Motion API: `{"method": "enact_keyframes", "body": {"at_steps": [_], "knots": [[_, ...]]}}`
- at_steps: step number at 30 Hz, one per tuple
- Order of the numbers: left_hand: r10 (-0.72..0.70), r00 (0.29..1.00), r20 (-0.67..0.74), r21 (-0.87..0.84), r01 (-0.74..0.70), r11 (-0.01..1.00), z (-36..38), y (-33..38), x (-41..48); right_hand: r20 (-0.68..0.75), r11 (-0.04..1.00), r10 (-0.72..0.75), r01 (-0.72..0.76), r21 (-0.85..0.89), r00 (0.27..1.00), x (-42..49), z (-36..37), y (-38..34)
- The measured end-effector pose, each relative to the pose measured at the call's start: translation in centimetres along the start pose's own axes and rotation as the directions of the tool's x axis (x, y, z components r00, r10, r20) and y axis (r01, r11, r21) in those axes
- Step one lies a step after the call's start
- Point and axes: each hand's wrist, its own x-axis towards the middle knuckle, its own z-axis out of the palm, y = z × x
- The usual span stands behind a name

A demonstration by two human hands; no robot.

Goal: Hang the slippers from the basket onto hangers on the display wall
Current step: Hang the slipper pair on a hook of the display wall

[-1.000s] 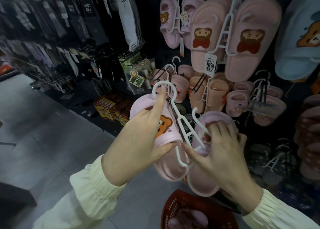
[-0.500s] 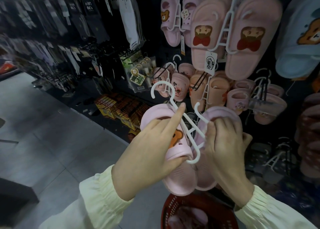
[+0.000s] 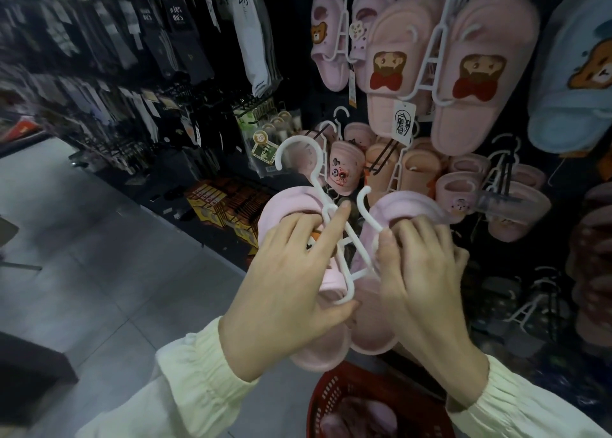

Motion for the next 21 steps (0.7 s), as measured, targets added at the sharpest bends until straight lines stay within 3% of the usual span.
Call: {"method": "enact_keyframes", "body": {"at_steps": [9, 17, 21], "knots": [[0.123, 0.990, 0.066, -0.006, -0.123, 0.992, -1.5, 0.3, -1.7, 0.118, 0.950, 0.008, -0.044, 0.310, 0.993, 3.9, -2.9, 2.8], [0.225, 0.955, 0.195, 0.066, -0.242, 0.968, -0.4, 1.2, -4.2, 0.095, 0.934, -0.033, -0.003, 0.357, 0.995, 6.9, -3.5, 3.2], [0.223, 0.949, 0.224, 0.094, -0.249, 0.964, 0.1, -0.7, -4.0, 0.076, 0.936, -0.157, 0.124, 0.328, 0.985, 6.8, -2.8, 1.2]]}}
